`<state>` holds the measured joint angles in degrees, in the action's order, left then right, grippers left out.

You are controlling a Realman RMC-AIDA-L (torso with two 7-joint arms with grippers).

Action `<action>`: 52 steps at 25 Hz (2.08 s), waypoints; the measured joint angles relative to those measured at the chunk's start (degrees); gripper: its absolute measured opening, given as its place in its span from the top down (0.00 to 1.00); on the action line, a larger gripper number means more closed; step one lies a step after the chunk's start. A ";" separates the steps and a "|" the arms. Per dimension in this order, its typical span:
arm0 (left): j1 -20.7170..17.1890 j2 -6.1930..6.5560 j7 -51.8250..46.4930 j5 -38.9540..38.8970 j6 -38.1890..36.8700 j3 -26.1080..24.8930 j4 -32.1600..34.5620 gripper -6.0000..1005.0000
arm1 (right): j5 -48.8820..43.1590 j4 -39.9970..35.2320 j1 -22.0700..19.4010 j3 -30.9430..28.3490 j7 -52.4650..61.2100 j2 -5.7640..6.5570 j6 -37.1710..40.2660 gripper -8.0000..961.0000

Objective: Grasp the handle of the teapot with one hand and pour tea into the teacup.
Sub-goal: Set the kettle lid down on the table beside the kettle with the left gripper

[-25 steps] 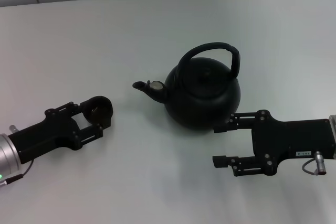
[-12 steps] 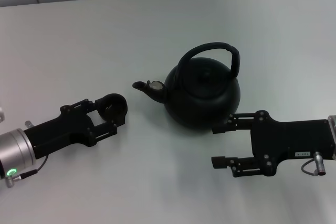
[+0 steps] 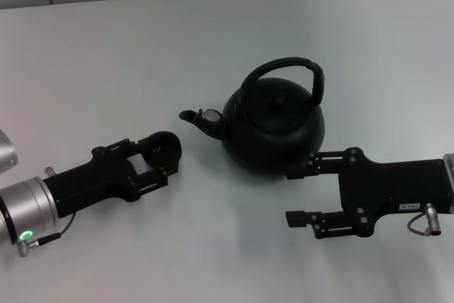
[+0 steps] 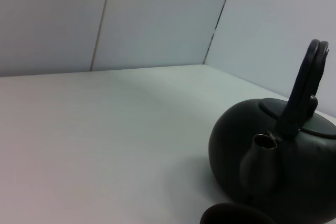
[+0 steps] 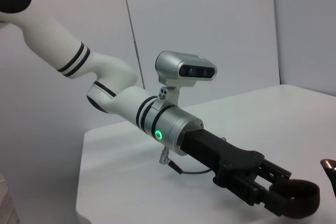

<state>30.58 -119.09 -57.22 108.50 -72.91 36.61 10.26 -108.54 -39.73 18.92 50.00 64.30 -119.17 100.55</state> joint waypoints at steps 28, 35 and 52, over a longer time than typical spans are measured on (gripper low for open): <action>1.54 0.00 0.88 -0.14 3.39 1.30 -2.05 0.19 | 0.00 -0.61 0.20 0.00 0.76 0.18 -0.42 0.27; 1.69 0.00 0.88 -0.19 3.19 1.39 -1.63 0.17 | 0.00 -0.86 0.41 0.00 1.52 0.18 -0.66 0.27; -2.62 0.53 1.62 -0.40 -8.69 0.19 4.87 0.15 | 0.00 -0.85 0.75 -0.49 1.62 0.17 -1.15 0.28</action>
<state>27.96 -118.56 -55.60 108.11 -81.60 36.80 15.13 -108.55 -40.58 19.68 49.52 65.92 -119.00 99.40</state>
